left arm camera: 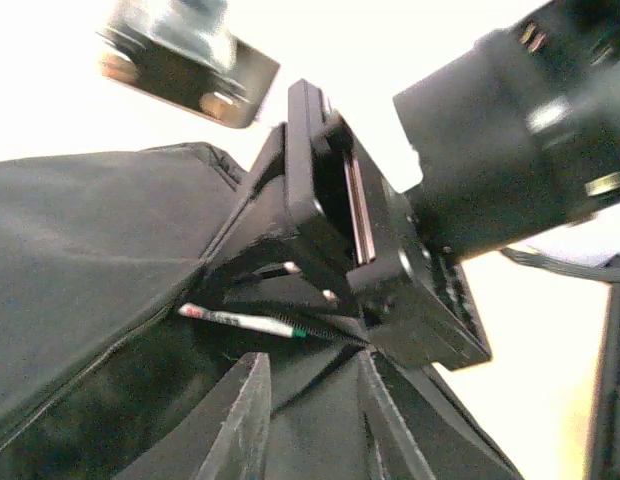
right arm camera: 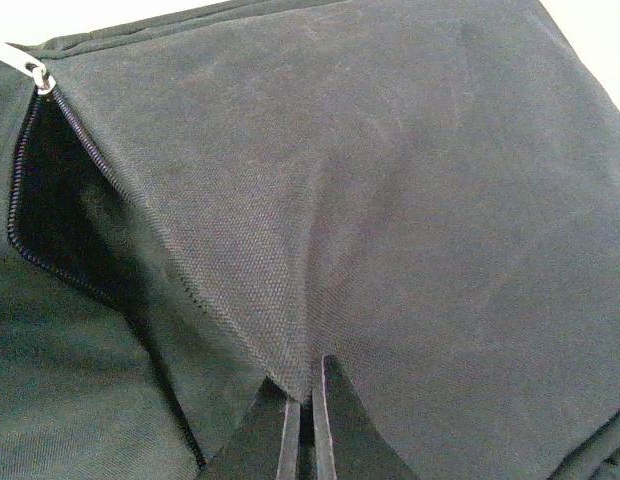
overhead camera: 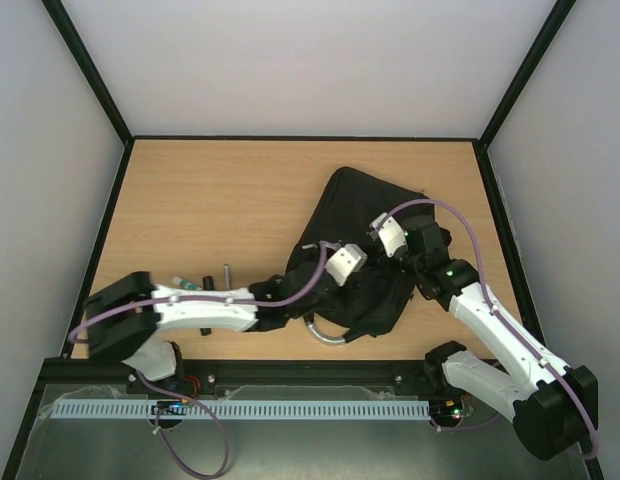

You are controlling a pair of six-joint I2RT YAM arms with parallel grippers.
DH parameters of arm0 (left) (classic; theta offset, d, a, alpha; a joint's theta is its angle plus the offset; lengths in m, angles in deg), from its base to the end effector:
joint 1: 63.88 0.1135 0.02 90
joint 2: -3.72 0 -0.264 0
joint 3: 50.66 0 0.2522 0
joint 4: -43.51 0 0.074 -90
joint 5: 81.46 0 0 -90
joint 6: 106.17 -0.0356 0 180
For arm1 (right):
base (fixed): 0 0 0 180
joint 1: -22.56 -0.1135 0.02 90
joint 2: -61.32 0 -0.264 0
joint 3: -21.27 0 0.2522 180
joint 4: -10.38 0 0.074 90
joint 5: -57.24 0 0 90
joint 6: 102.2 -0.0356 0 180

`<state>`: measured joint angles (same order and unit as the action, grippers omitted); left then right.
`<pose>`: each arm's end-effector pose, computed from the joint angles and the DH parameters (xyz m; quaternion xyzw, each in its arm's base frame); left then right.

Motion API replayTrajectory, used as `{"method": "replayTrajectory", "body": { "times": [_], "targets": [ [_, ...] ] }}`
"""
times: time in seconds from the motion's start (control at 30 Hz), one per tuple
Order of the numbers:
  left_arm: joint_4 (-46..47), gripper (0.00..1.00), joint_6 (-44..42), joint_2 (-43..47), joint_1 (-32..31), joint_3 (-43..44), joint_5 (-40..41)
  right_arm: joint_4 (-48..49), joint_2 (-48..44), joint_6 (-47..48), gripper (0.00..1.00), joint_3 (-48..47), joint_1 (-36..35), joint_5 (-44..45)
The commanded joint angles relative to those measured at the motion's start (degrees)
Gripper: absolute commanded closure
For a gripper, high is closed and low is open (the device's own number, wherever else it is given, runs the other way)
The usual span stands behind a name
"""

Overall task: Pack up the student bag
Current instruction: Pick up the stationery from the center of the board.

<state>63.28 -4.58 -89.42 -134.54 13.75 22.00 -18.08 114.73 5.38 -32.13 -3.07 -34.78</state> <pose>0.1280 -0.3397 0.2390 0.3059 0.6944 -0.3573 0.5446 0.1898 0.0925 0.2732 -0.3247 0.7955 0.0510 0.5091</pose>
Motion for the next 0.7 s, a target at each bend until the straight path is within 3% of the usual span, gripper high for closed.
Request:
{"method": "replayTrajectory", "body": {
  "times": [0.0,0.2,0.33,0.5,0.67],
  "targets": [
    [-10.44,0.70,2.77,12.20,-0.53,-6.89,0.11,0.28,0.39,0.11,0.99,-0.27,-0.98,-4.18],
    [-29.73,0.56,10.77,29.16,0.20,-11.79,13.90,0.42,0.18,0.37,0.99,0.08,-0.92,-4.06],
    [-48.14,0.44,21.68,37.79,6.15,-10.13,22.31,0.07,0.47,0.43,0.99,0.03,-0.93,-4.52],
    [-61.16,0.39,26.81,44.96,21.77,-10.39,13.17,-0.09,0.30,0.52,0.99,0.09,-0.92,-4.70],
    [-67.06,0.38,25.97,42.77,35.64,-11.23,2.40,-0.20,0.29,0.52,0.99,0.13,-0.92,-4.80]
  ]
}}
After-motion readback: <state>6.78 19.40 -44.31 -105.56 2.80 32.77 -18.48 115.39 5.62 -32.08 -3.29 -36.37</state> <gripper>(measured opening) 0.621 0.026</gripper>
